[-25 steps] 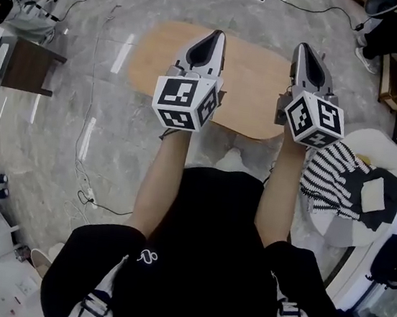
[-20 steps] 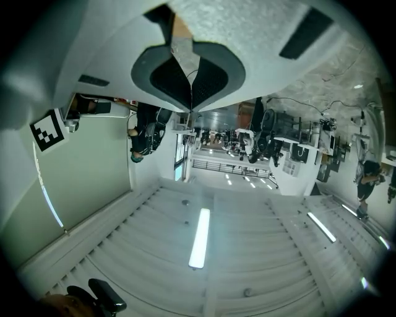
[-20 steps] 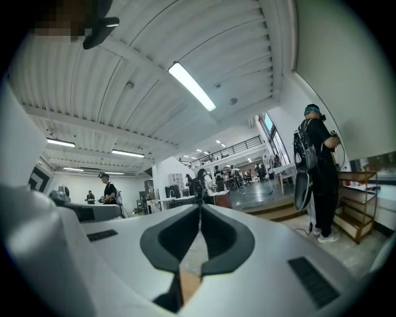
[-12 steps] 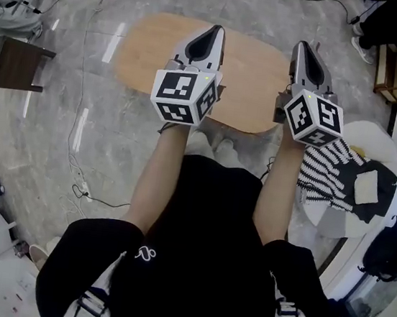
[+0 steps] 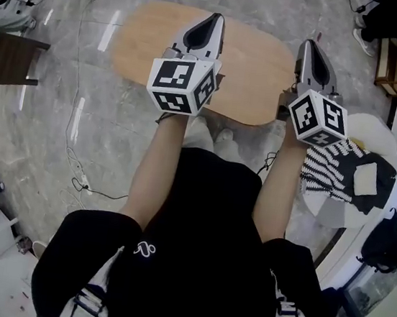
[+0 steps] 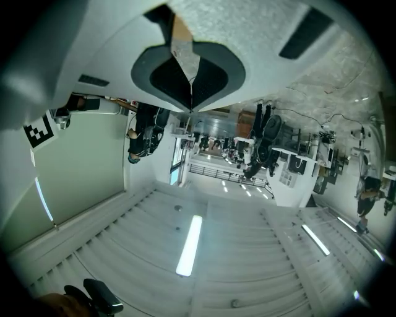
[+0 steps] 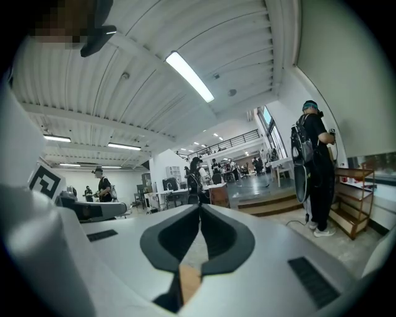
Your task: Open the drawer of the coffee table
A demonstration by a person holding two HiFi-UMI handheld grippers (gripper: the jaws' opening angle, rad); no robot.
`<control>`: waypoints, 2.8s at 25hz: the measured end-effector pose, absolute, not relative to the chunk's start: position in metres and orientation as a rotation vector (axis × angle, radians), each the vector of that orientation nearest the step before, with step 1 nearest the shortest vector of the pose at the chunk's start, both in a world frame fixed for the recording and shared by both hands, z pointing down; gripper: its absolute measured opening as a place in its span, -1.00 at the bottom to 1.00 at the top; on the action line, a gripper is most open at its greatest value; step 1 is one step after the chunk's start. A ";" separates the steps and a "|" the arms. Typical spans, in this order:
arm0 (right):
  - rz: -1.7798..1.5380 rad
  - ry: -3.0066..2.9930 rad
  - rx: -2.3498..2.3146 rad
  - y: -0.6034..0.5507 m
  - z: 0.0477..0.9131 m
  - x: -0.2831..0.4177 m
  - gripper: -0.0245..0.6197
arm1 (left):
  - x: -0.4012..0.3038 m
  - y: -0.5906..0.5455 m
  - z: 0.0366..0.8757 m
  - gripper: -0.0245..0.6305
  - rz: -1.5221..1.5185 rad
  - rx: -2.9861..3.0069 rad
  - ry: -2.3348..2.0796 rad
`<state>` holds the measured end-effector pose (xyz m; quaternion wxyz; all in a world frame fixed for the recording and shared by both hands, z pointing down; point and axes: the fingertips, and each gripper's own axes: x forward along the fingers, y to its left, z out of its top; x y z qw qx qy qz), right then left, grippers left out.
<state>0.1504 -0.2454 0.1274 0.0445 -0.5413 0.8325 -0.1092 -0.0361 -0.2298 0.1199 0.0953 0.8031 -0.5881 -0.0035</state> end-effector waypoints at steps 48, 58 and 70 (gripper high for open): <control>-1.021 2.618 -1.847 -0.192 0.400 0.135 -0.89 | -0.096 -0.181 0.408 -0.89 0.547 2.065 -1.422; -1.175 2.664 -1.845 -0.151 0.479 0.131 -0.88 | -0.106 -0.143 0.488 -0.89 0.645 1.967 -1.364; -1.356 2.708 -1.858 -0.100 0.573 0.132 -0.88 | -0.114 -0.102 0.584 -0.89 0.752 1.871 -1.278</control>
